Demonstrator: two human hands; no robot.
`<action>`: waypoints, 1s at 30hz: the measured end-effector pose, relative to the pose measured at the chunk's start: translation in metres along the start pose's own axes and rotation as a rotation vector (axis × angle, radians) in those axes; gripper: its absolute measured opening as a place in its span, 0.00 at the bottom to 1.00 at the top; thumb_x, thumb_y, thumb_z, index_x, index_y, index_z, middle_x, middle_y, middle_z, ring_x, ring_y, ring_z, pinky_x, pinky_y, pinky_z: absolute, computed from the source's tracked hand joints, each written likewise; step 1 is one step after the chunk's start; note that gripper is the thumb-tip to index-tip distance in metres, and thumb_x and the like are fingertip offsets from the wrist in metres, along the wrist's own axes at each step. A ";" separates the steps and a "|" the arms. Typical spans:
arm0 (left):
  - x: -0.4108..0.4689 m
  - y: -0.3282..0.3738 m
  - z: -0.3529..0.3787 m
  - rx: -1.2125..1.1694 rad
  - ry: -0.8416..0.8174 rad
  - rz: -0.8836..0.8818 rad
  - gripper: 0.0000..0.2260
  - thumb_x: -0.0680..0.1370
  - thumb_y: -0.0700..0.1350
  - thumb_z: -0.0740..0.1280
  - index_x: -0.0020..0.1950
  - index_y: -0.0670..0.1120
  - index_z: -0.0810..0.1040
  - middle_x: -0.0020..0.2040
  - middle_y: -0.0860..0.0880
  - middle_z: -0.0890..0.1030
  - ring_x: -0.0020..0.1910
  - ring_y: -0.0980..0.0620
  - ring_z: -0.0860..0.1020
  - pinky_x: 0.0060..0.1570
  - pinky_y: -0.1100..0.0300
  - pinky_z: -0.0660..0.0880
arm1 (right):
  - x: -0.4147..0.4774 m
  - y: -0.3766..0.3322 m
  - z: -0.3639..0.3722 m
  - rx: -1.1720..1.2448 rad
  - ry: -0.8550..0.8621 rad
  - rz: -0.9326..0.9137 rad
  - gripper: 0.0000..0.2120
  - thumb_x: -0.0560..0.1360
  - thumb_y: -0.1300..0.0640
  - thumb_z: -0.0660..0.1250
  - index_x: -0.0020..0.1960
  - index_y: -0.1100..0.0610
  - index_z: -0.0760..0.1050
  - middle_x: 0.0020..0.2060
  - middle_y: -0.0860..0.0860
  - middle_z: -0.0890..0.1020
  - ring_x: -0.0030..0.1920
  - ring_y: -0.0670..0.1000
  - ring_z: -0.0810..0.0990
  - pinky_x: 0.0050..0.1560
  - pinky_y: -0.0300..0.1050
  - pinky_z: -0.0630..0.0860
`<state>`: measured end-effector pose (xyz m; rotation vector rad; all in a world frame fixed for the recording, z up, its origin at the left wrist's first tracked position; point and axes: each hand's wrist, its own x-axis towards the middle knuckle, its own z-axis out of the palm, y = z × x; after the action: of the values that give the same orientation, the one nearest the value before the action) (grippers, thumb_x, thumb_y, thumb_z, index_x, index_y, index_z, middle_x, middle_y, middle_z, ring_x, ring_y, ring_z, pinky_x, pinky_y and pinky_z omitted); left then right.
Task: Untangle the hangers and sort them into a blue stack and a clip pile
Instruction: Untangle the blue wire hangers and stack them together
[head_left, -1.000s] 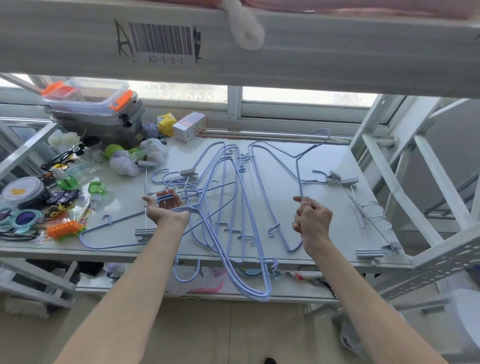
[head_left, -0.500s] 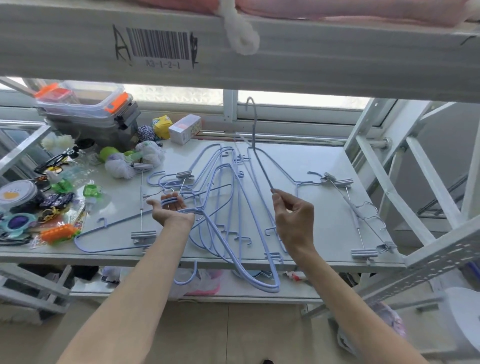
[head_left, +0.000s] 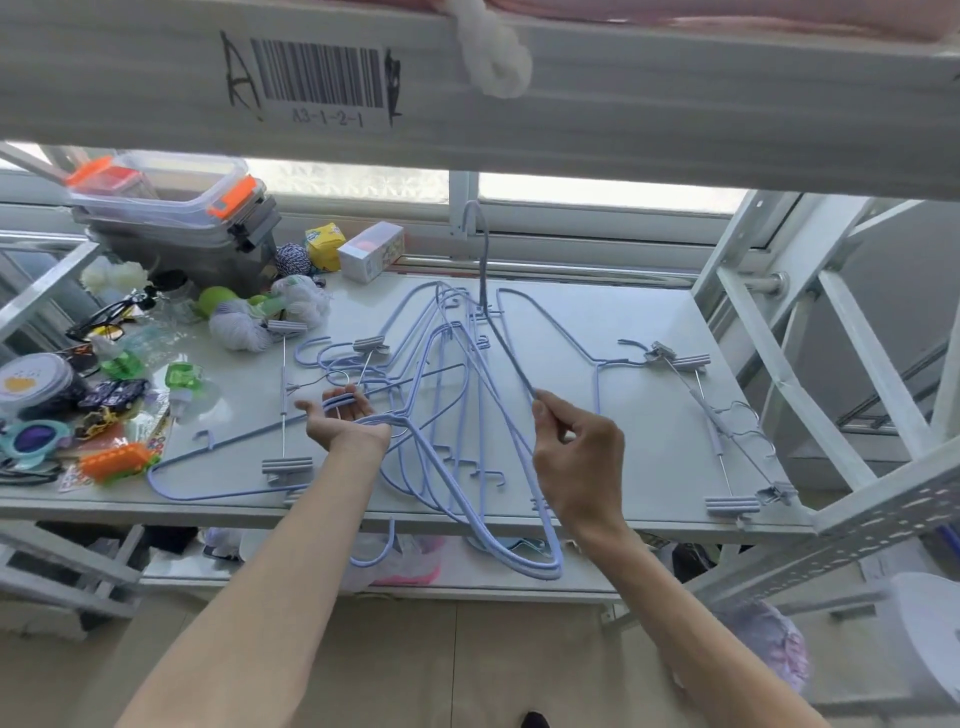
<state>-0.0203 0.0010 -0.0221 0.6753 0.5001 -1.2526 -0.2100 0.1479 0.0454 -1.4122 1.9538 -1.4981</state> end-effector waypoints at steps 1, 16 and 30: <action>0.001 0.000 0.001 0.002 0.000 0.004 0.19 0.79 0.57 0.64 0.34 0.46 0.74 0.31 0.51 0.76 0.33 0.52 0.77 0.39 0.66 0.76 | 0.003 -0.001 -0.004 0.012 0.016 0.010 0.10 0.78 0.60 0.66 0.56 0.57 0.83 0.25 0.44 0.66 0.23 0.43 0.62 0.26 0.39 0.63; 0.008 0.002 -0.004 0.044 -0.012 -0.005 0.19 0.79 0.56 0.64 0.33 0.46 0.74 0.33 0.49 0.78 0.34 0.51 0.78 0.38 0.64 0.76 | 0.028 -0.014 -0.017 0.157 0.081 0.122 0.10 0.77 0.59 0.67 0.55 0.59 0.83 0.39 0.58 0.85 0.30 0.50 0.80 0.34 0.37 0.76; 0.006 -0.003 -0.007 0.039 -0.051 0.010 0.20 0.79 0.56 0.64 0.32 0.46 0.73 0.29 0.51 0.77 0.30 0.53 0.77 0.35 0.66 0.75 | 0.020 0.016 -0.017 0.255 -0.020 0.254 0.11 0.77 0.59 0.67 0.58 0.61 0.81 0.29 0.41 0.79 0.26 0.40 0.69 0.35 0.33 0.72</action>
<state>-0.0213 0.0014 -0.0313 0.6756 0.4309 -1.2701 -0.2400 0.1404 0.0444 -1.0277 1.7769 -1.5402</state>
